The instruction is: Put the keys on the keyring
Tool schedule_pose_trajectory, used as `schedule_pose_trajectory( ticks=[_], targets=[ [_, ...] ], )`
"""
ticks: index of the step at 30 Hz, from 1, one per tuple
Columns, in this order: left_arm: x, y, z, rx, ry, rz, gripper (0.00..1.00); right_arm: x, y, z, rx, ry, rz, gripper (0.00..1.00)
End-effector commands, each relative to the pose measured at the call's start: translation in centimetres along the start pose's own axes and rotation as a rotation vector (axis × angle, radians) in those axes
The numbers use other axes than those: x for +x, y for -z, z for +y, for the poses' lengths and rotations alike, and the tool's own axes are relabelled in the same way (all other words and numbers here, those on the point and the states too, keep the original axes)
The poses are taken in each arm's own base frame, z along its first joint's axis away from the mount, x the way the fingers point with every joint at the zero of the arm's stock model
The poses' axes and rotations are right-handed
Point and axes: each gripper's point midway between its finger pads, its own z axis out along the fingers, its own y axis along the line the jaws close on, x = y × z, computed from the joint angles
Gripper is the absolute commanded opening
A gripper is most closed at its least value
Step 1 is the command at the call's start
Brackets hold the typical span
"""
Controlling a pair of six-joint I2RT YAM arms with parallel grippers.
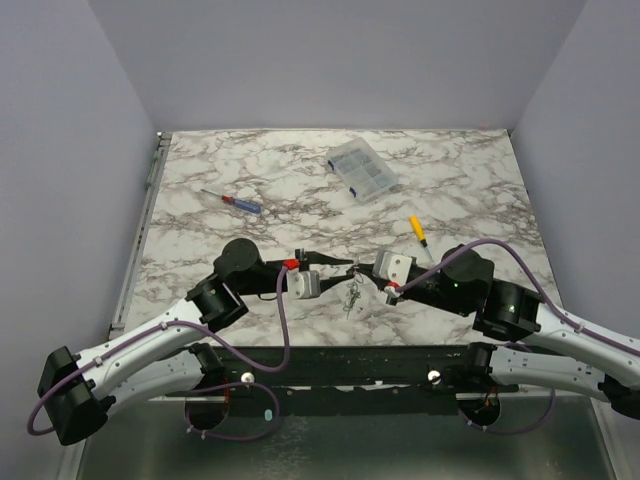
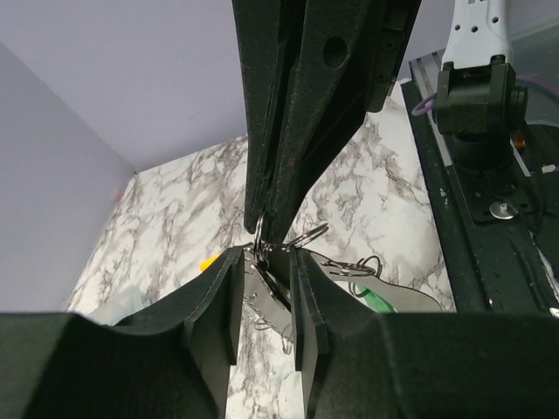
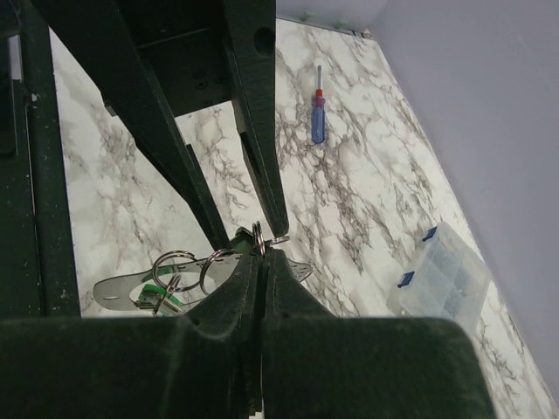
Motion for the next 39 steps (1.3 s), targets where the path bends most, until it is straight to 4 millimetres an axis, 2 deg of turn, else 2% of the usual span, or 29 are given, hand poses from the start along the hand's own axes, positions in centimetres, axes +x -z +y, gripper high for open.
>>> schedule_pose_trajectory(
  ticks=[1, 9, 12, 15, 17, 19, 21, 23, 29, 39],
  targets=[
    [-0.7, 0.2, -0.6, 0.021, -0.02, -0.03, 0.33, -2.3, 0.5, -0.9, 0.023, -0.007, -0.076, 0.01],
    [-0.7, 0.2, -0.4, 0.011, -0.027, -0.029, 0.17, -2.6, 0.4, -0.6, 0.004, -0.008, -0.083, 0.01],
    [-0.7, 0.3, -0.1, -0.001, -0.029, -0.025, 0.19, -2.6, 0.3, -0.6, 0.002, -0.005, -0.082, 0.01],
    [-1.0, 0.7, 0.3, -0.033, -0.046, -0.025, 0.33, -2.6, 0.4, -0.8, 0.013, -0.003, -0.084, 0.01],
    [-1.1, 1.1, 0.8, -0.065, -0.065, -0.018, 0.36, -2.8, 0.7, -0.9, 0.021, -0.002, -0.091, 0.01],
    [-1.3, 1.4, 1.2, -0.084, -0.076, -0.018, 0.33, -2.8, 0.8, -0.9, 0.021, -0.003, -0.093, 0.01],
    [-1.3, 1.4, 1.2, -0.079, -0.075, -0.02, 0.26, -2.8, 0.7, -0.9, 0.017, -0.003, -0.092, 0.01],
    [-1.3, 1.2, 0.9, -0.06, -0.068, -0.023, 0.24, -2.8, 0.6, -0.8, 0.013, -0.004, -0.091, 0.01],
    [-1.0, 0.6, 0.2, -0.012, -0.041, -0.026, 0.24, -3.2, 0.4, -0.7, 0.008, -0.004, -0.108, 0.01],
    [-0.8, 0.5, 0.1, -0.006, -0.029, -0.022, 0.26, -3.5, 0.1, -0.4, -0.011, 0.002, -0.127, 0.01]
  ],
)
